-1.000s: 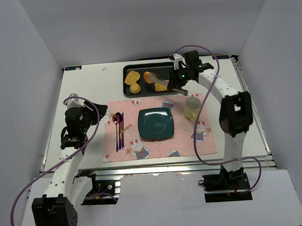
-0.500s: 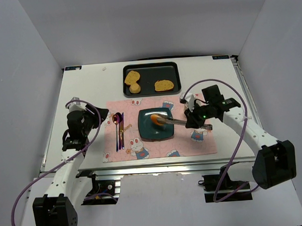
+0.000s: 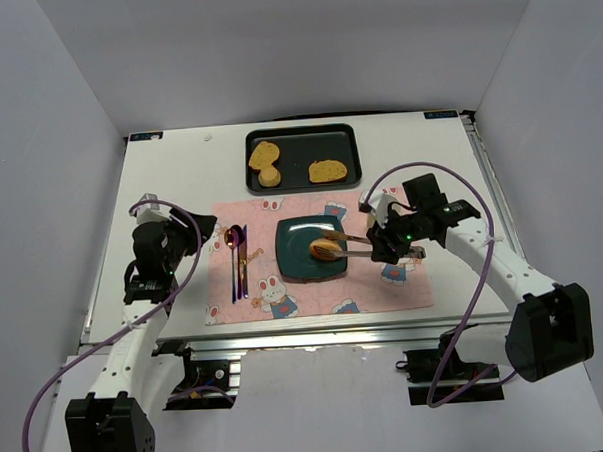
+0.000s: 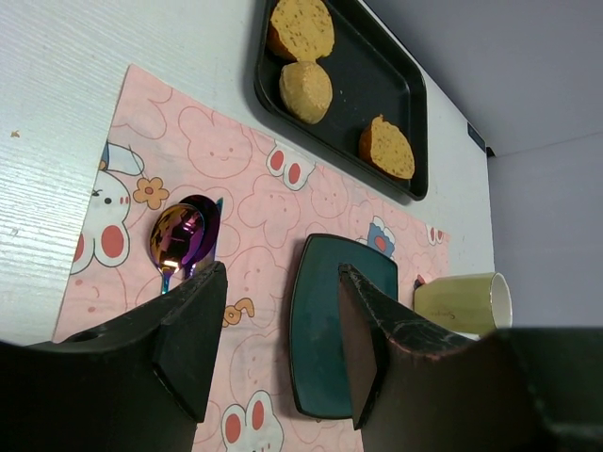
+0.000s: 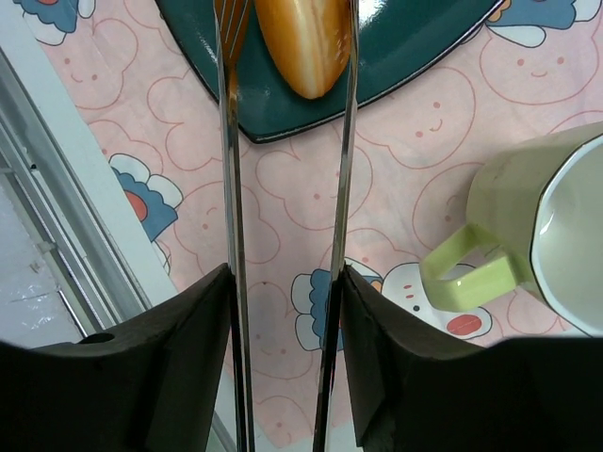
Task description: Place the bread
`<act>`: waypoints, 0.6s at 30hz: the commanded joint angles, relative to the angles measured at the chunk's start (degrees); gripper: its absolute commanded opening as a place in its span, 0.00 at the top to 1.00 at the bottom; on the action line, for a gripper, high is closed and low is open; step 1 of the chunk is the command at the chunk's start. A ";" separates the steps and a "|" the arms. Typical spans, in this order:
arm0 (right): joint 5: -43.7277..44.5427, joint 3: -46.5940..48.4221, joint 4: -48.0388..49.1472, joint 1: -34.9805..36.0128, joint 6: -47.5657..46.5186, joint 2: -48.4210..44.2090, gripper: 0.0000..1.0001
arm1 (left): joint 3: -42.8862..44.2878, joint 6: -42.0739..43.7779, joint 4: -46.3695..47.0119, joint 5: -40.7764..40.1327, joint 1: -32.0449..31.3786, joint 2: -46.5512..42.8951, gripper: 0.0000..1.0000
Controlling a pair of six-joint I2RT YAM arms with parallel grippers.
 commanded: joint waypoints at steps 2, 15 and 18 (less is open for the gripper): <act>-2.11 2.40 1.39 0.25 -0.55 -2.77 0.47 | -0.20 0.17 0.28 0.46 -0.15 -2.00 0.40; 6.12 13.03 16.41 -14.10 22.61 -2.44 1.00 | 1.56 0.88 1.16 2.48 -0.15 -0.07 0.87; 13.93 13.39 19.49 -24.31 27.30 3.09 1.00 | 2.00 1.58 0.98 3.10 -0.94 0.55 0.97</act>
